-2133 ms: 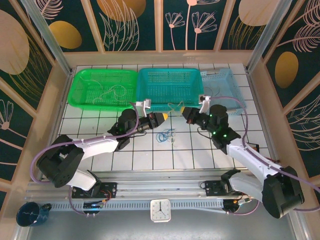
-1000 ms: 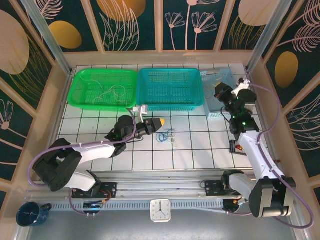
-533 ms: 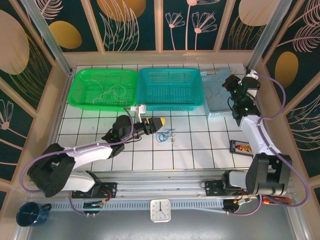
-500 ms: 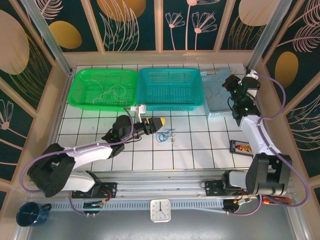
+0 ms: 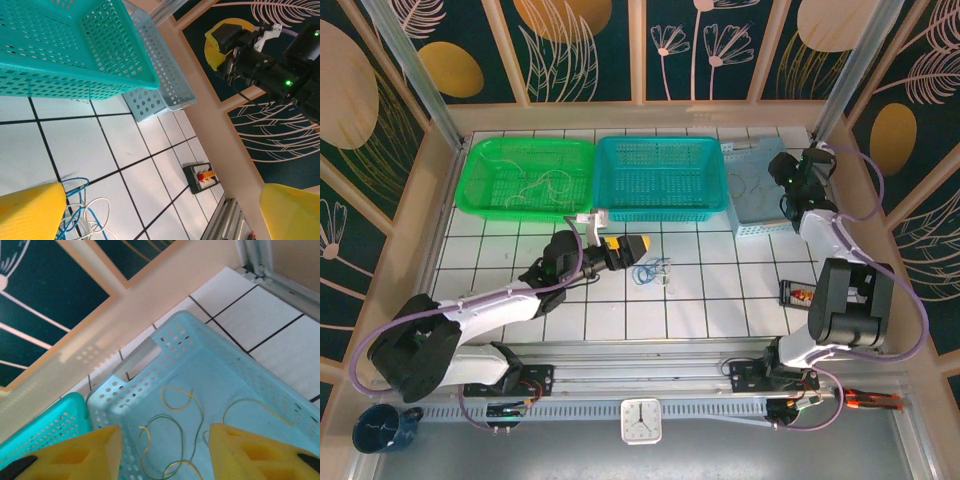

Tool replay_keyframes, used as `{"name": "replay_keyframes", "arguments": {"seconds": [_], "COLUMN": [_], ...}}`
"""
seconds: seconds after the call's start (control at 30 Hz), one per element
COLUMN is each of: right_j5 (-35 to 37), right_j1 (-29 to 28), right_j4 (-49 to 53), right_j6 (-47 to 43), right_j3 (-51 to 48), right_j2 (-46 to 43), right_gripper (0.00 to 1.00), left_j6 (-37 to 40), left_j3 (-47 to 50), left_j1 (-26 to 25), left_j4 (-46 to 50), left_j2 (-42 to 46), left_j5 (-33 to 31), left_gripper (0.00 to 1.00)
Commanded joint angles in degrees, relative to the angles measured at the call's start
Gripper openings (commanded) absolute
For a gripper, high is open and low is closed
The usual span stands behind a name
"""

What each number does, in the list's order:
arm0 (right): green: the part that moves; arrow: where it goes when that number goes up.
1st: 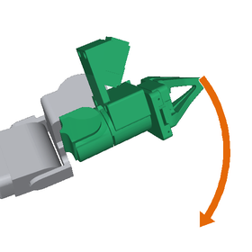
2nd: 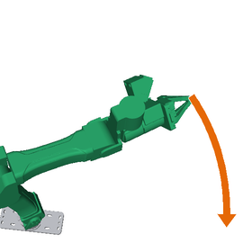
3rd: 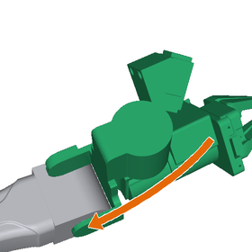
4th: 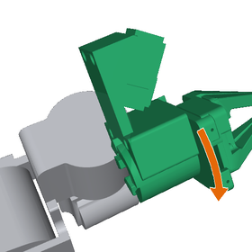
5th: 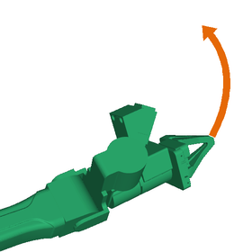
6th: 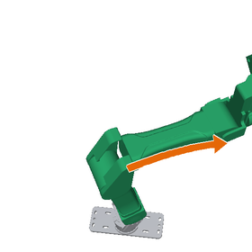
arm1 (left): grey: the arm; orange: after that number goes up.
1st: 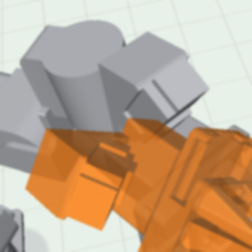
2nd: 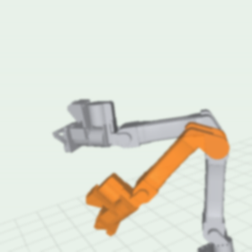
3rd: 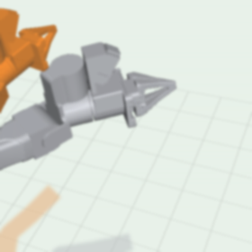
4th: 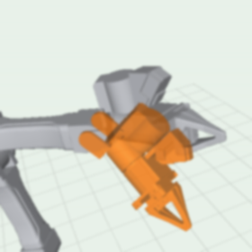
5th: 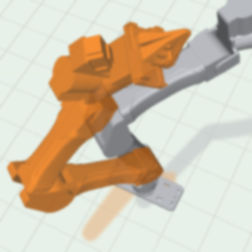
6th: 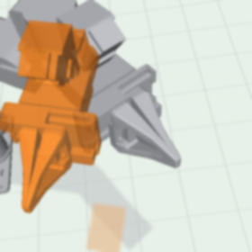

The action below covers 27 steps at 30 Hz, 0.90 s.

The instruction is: Untangle the cables

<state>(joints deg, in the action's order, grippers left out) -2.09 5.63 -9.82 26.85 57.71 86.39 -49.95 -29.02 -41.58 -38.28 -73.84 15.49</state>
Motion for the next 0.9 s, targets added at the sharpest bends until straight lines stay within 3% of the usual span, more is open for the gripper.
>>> {"name": "replay_keyframes", "arguments": {"seconds": [0.0, 0.3, 0.6, 0.87], "right_j5": [-4.25, -10.48, -7.04, -2.17], "right_j1": [0.05, -5.96, -23.04, -38.40], "right_j4": [-0.56, 0.66, 1.86, -2.66], "right_j6": [-0.99, 2.30, 4.76, 7.97], "right_j3": [1.26, -7.15, -21.94, -32.03], "right_j2": [-3.95, -16.96, -29.37, -27.39], "right_gripper": [0.51, 0.51, 0.51, 0.51], "left_j6": [1.83, 3.88, 5.05, 6.38], "left_j3": [-0.16, -0.58, -2.79, -9.74], "left_j1": [0.21, 1.52, 5.40, 6.16], "left_j4": [1.31, 6.51, 17.34, 26.87], "left_j2": [1.26, 4.35, 12.34, 13.24], "left_j5": [-1.63, -8.35, -19.41, -23.44], "left_gripper": [0.99, 0.99, 0.99, 0.99]}}
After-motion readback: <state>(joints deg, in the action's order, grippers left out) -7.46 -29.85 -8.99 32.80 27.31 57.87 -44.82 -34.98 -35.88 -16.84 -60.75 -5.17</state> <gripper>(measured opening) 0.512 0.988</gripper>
